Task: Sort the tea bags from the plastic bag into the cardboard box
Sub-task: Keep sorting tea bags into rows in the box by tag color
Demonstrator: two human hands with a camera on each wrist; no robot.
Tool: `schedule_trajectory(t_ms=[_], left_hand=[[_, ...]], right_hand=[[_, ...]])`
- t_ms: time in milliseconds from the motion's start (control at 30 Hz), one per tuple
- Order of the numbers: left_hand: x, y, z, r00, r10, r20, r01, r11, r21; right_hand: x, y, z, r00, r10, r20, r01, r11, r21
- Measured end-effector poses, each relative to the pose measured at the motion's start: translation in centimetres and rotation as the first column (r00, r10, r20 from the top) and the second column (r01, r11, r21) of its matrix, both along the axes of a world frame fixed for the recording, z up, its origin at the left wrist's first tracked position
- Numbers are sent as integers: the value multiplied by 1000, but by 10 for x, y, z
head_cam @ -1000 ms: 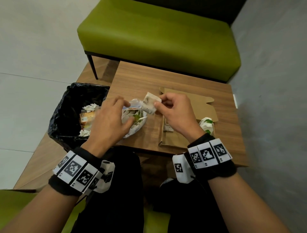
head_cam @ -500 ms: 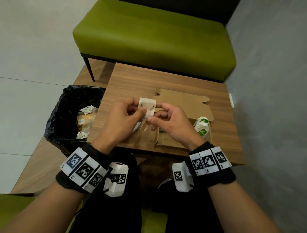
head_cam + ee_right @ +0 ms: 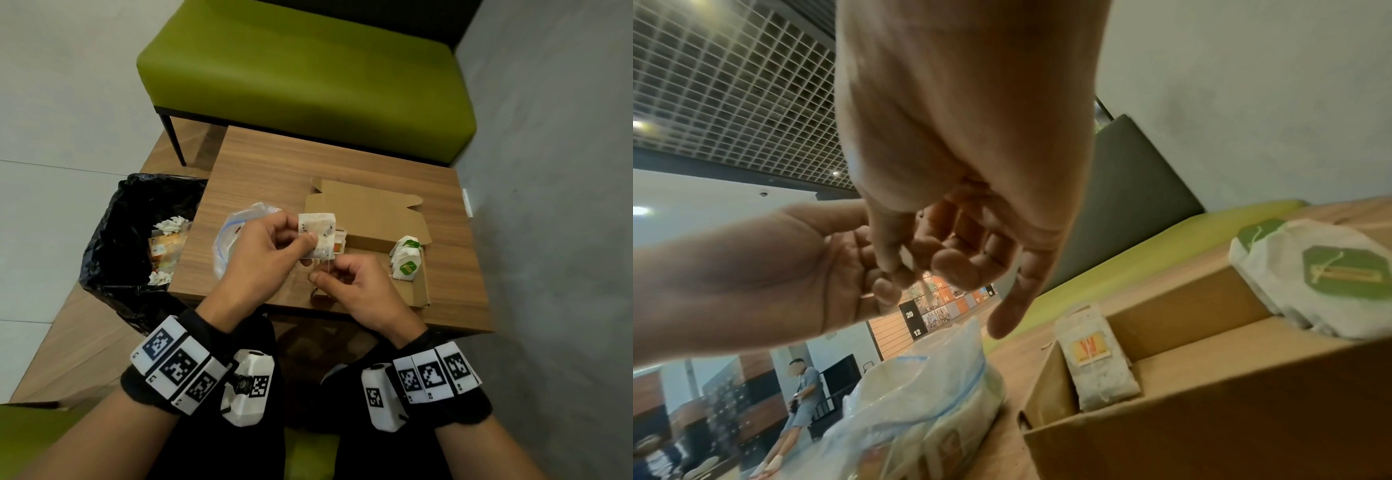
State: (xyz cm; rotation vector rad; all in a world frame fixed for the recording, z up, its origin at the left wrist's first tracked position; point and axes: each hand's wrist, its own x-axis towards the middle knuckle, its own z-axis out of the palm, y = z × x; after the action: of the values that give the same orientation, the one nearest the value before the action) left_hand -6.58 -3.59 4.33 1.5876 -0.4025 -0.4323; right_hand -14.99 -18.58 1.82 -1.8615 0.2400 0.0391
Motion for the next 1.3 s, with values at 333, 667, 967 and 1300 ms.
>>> schedule_trajectory(t_ms=[333,667,967,1300], left_hand=[[12,13,-1,894,-86,440,-185,823,536],[13,7,-21,878,-131,461,-180,801,571],[18,3,-24,987,161,-11,-151,947,285],[0,0,-7,894,-24,-447,-11,997,-77]], right_hand=[[-29,-20,32,996,-51,71,49,998,27],[-30,-18,46,971,-228,78,204,949,241],[-42,-6,33,984,127,-126,-81,944,319],[-39,2,0,979,-103,-178,126,985,122]])
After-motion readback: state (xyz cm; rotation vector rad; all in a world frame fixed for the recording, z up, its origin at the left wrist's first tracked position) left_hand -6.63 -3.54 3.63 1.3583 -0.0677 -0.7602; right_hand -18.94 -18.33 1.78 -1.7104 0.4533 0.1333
